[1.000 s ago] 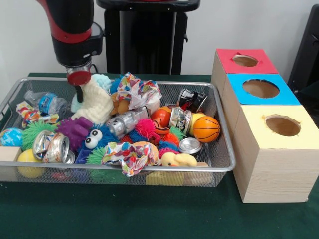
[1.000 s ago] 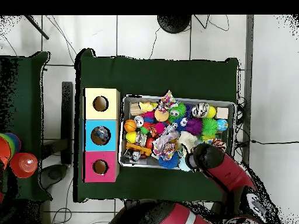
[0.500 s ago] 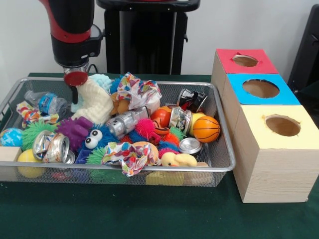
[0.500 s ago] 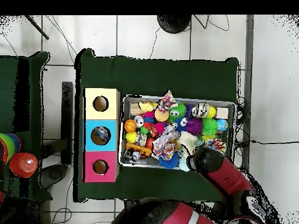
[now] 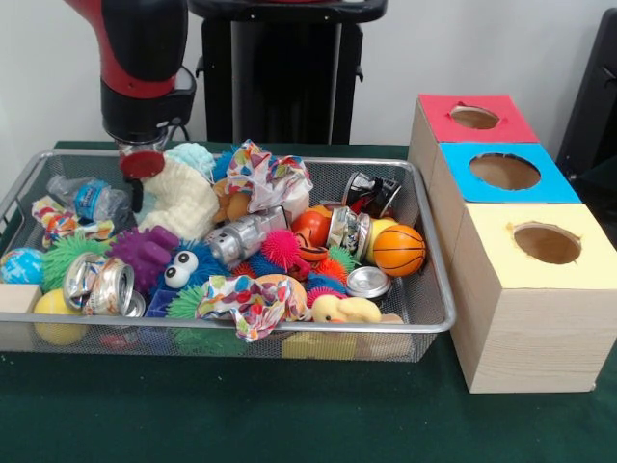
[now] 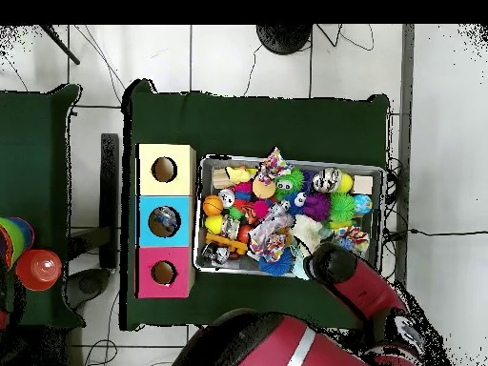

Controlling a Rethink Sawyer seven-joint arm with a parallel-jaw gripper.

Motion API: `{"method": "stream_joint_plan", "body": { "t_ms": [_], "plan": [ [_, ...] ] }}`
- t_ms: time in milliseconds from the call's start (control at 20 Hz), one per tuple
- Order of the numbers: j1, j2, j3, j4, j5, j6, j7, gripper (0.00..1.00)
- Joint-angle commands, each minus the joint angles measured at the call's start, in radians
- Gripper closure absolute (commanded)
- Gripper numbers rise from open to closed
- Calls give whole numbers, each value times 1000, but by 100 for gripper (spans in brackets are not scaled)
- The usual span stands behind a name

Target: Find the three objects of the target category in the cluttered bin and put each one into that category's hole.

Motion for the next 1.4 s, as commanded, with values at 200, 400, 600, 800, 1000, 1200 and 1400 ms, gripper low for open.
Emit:
{"method": "stream_joint_plan", "body": {
  "t_ms": [200,400,600,800,1000,1200,1400],
  "plan": [
    [79,47,-51,-7,70,3,239,0],
    [150,43,-115,14,103,1,286,0],
    [160,56,-108,39,132,-65,292,0],
    [137,69,-66,65,148,-160,287,0],
    [100,71,-12,91,156,-264,297,0],
    [25,56,82,115,147,-350,302,0],
    [22,60,77,105,190,-326,289,0]
  ]
}}
